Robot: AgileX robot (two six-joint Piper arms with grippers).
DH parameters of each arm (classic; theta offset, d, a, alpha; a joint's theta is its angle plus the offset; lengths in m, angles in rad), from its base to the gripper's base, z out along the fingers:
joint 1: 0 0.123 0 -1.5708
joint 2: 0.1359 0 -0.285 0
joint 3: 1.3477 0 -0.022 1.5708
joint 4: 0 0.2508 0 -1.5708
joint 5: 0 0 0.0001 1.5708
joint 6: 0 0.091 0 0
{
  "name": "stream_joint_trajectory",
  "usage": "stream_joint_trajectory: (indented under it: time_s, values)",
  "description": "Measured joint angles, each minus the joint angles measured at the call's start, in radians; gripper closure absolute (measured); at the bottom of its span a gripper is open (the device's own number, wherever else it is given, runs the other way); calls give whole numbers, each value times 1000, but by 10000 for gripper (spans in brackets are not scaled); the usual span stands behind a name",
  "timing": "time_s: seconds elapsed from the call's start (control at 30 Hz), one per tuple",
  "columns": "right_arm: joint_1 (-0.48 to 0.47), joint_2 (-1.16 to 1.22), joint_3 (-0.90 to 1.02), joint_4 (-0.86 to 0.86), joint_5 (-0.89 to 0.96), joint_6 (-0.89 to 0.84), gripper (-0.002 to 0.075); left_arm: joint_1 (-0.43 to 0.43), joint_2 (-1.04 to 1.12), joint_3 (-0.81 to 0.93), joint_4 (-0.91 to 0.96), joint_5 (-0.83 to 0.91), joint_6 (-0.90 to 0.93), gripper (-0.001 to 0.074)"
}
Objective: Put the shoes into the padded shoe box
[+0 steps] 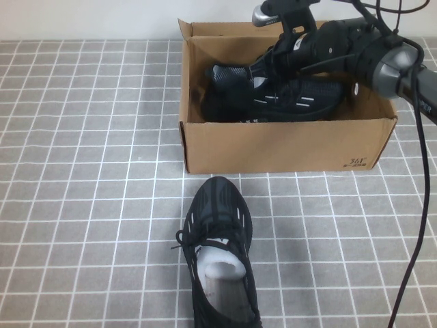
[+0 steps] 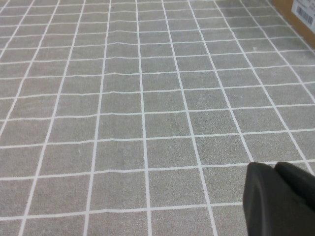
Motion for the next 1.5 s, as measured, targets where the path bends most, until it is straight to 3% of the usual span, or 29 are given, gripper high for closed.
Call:
stream_joint_trajectory:
  time_s: [0.2, 0.77, 0.93, 1.1, 1.5]
  values:
    - [0, -41, 0, 4, 39, 0, 449, 0, 0, 0, 0, 0, 0, 738]
    - [0, -221, 0, 20, 260, 4, 443, 0, 0, 0, 0, 0, 0, 738]
    - [-2, -286, 0, -1, 353, 4, 536, 0, 0, 0, 0, 0, 0, 738]
    - [-2, -359, 0, -46, 462, 4, 730, 0, 0, 0, 0, 0, 0, 738]
    - [-2, -598, 0, -199, 683, 4, 733, 0, 0, 0, 0, 0, 0, 738]
